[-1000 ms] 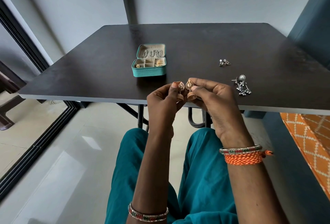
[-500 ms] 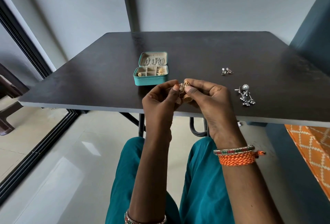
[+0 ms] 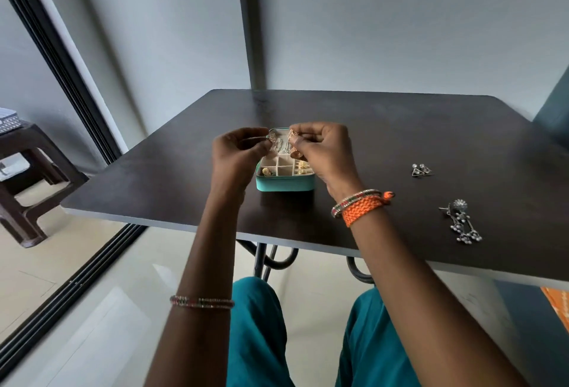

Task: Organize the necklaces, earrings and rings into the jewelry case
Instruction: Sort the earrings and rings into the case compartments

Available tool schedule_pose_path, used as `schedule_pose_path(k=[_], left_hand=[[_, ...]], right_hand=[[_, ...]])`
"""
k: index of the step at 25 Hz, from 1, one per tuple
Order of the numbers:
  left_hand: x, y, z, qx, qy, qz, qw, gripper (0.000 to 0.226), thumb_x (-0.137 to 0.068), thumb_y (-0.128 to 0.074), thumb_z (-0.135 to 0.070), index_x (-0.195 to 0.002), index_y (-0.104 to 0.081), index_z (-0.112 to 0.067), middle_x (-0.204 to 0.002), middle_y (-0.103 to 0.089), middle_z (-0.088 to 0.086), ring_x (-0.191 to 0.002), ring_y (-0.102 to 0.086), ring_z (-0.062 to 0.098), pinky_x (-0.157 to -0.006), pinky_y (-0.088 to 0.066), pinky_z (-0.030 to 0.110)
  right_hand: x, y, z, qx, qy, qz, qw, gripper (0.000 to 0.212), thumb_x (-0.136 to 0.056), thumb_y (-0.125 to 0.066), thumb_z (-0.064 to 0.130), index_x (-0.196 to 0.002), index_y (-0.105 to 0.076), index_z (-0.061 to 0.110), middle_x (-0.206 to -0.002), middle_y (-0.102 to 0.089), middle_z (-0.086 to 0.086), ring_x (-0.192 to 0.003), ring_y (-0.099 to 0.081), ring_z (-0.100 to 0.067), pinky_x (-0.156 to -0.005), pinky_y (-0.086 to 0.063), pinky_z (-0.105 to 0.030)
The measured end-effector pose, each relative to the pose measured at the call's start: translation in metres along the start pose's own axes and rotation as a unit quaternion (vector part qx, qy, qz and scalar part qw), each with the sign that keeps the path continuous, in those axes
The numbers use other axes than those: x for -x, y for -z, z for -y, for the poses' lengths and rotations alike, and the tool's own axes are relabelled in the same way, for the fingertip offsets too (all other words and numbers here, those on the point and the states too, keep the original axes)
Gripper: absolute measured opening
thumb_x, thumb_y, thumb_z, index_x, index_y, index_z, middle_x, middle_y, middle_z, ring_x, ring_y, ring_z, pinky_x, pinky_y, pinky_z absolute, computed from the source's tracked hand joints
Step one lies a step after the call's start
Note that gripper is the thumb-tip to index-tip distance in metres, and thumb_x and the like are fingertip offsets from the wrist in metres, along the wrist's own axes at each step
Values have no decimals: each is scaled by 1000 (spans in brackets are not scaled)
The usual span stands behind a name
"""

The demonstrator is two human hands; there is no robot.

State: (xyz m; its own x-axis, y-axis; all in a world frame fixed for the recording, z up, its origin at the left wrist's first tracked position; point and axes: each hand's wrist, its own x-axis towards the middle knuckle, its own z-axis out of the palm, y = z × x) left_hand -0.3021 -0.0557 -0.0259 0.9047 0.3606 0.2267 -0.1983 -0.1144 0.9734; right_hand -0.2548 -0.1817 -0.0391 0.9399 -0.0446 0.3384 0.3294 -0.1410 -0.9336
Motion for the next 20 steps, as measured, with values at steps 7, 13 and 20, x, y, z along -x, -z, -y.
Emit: schedule_pose_path(k=[7,13,20], left_hand=[[-36,7,34,-134,16,-12,991,16,-79,-72,-5,-90,-69,-16,-78,-71,3,-62,-62,5,-62,-49,18],[-28,-8,55,-191,10,-6,982,14,-64,-65,-29,-74,-68,-38,-67,-70,-14,-72,-69,13,-88,-48,54],[-15,-15,57,-216,9,-104,971,3,-74,-68,-29,-73,-68,-26,-64,-63,-12,-68,-57,0,-87,-29,34]], right_hand=[[6,-6,-38,44,25,4,999,21,-84,-68,10,-105,-71,8,-93,-73,-3,-82,-67,-7,-77,-55,-19],[14,-7,-40,47,75,-5,996,20,-85,-66,9,-105,-71,9,-90,-72,1,-78,-65,0,-73,-52,-13],[17,-6,-38,50,91,8,995,19,-84,-66,8,-103,-72,10,-85,-70,4,-73,-63,2,-70,-52,-12]])
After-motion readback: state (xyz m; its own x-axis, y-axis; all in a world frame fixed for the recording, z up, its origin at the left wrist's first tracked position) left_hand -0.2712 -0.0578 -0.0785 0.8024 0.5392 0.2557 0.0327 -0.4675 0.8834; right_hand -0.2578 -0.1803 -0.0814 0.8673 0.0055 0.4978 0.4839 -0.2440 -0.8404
